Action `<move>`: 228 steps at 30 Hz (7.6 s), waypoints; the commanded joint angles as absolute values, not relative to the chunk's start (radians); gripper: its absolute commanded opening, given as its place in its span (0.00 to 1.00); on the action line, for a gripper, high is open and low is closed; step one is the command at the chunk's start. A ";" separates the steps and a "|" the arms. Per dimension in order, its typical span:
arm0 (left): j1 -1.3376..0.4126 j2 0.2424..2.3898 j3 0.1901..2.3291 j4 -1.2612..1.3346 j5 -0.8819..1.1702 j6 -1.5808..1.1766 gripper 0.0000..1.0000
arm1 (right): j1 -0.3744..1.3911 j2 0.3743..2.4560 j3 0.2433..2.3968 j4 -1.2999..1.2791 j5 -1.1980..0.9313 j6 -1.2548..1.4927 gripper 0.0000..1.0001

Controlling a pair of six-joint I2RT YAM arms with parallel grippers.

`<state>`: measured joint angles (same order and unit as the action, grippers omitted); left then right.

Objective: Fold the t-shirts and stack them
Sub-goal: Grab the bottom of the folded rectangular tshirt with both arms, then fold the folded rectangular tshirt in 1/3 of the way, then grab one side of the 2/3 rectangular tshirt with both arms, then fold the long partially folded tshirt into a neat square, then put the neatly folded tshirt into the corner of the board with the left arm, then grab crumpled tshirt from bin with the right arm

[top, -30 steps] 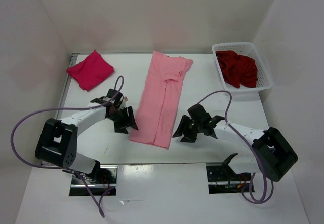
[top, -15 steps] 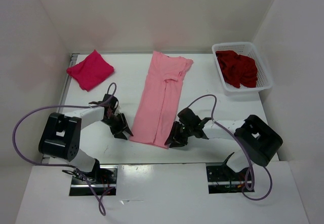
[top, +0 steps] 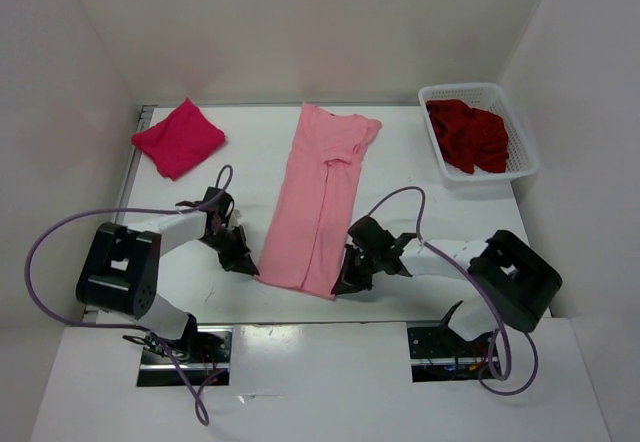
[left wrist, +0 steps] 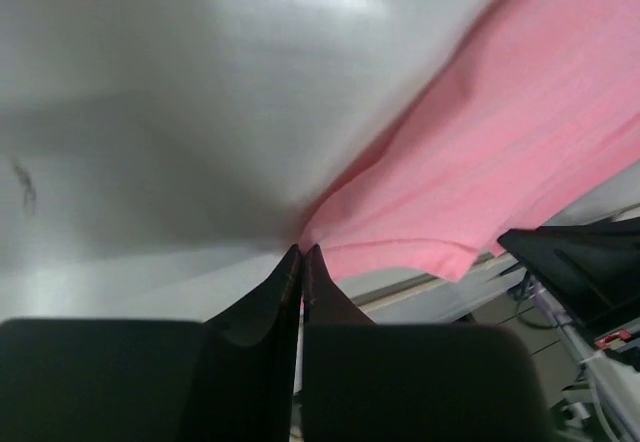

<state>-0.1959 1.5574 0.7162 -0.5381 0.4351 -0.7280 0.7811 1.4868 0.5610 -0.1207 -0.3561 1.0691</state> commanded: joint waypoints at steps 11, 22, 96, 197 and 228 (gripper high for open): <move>-0.141 1.419 1.081 -0.691 0.419 -0.676 0.00 | 0.534 1.278 0.819 -0.434 -0.367 0.870 0.00; -0.172 1.949 1.560 -0.485 0.324 -0.770 0.00 | 0.244 1.760 1.187 -0.348 -0.356 0.657 0.00; -0.345 1.704 0.881 -0.244 0.270 -0.885 0.44 | 0.449 1.571 0.752 -0.223 -0.212 0.787 0.48; 0.465 1.729 1.200 -0.040 0.500 -0.904 1.00 | 0.233 1.440 0.996 -0.341 -0.468 0.644 0.49; -0.396 1.551 1.008 -0.081 0.552 -0.773 0.69 | -0.198 1.940 1.684 -0.410 -0.037 0.505 0.56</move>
<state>-0.3920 1.5238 1.0077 -0.1249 0.5293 -0.7887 -0.2203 1.8851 1.6077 -0.4229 -0.0399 0.5480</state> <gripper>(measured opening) 0.681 0.547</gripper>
